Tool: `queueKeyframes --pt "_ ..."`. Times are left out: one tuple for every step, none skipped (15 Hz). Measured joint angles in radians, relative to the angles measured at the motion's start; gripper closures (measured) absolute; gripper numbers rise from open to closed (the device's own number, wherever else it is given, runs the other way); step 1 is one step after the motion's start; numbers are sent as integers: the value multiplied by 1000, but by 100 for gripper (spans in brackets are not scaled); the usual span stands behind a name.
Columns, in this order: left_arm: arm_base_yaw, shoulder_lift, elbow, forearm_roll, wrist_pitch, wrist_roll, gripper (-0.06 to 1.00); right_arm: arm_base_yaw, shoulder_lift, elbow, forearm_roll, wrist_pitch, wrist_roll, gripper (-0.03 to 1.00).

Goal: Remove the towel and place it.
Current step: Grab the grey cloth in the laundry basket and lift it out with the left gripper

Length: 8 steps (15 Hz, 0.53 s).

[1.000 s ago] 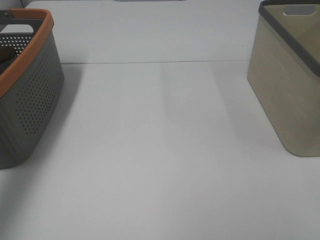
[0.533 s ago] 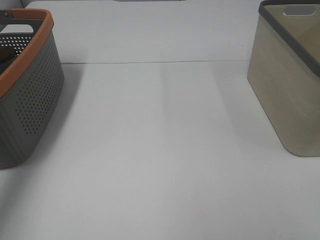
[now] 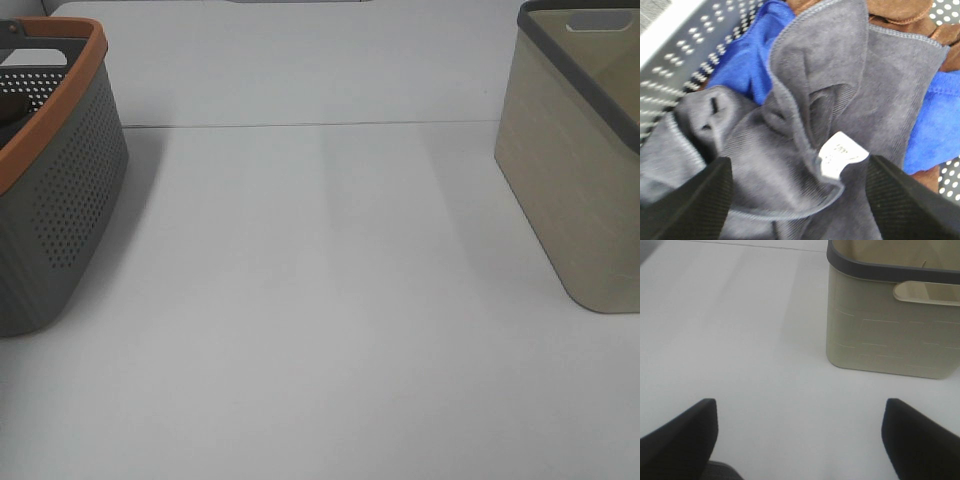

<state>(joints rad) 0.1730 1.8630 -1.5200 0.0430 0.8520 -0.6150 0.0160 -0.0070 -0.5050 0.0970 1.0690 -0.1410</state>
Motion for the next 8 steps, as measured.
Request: queueKeyframes --pt "0 21 -1 -19 -22 8 24 0 0 0 0 0 0 13" --pt "0 46 -5 -43 -35 20 24 0 0 0 0 0 0 13" --pt "0 69 -16 -58 -43 33 24 0 0 0 0 0 0 13" --pt "0 93 -26 -68 -44 41 24 0 0 0 0 0 0 13" --pt "0 114 -41 -76 -44 46 29 0 0 0 0 0 0 13" --pt "0 124 -52 -80 -47 57 37 0 0 0 0 0 0 13" --pt "1 126 -61 -80 -53 75 48 0 0 0 0 0 0 13" --pt "1 126 -67 -80 -63 100 59 0 0 0 0 0 0 13"
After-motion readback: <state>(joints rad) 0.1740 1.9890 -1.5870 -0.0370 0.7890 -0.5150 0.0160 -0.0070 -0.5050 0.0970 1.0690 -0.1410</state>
